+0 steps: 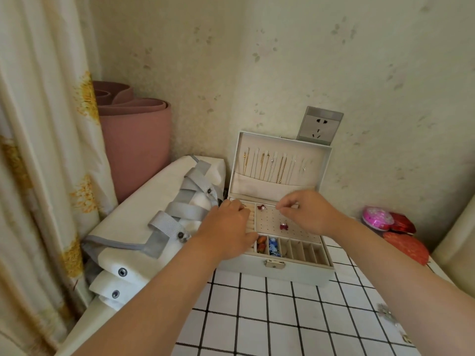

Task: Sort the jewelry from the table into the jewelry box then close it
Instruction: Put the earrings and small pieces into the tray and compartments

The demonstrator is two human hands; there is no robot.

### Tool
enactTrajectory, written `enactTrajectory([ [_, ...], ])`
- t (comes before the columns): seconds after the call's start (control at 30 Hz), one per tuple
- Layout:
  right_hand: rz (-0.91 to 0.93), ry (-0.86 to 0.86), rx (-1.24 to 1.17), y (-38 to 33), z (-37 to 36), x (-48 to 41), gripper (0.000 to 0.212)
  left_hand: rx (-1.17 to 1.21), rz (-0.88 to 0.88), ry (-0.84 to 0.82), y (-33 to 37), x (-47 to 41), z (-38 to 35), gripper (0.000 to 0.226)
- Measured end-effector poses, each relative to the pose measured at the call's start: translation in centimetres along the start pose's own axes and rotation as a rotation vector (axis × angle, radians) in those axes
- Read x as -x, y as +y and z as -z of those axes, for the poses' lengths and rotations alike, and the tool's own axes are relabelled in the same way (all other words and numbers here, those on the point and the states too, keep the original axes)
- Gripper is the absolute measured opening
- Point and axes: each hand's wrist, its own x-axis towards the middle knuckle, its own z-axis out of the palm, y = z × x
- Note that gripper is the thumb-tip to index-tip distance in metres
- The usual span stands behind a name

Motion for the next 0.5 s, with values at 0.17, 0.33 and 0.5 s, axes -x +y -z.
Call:
enactTrajectory([
  [0.17, -0.051, -0.076, 0.065, 1.4, -0.3, 2.1, 0.019, 0.114, -0.039, 0.130, 1.3, -0.3, 0.4, 0.049],
  [0.33, -0.009, -0.007, 0.028, 1.4, -1.2, 2.5, 0.011, 0.250, -0.059, 0.173, 2.8, -0.3, 0.3, 0.037],
  [0.5, -0.038, 0.018, -0.215, 0.8, -1.3, 2.7, 0.009, 0.405, -0.006, 0.167, 3.0, -0.1, -0.2, 0.035],
])
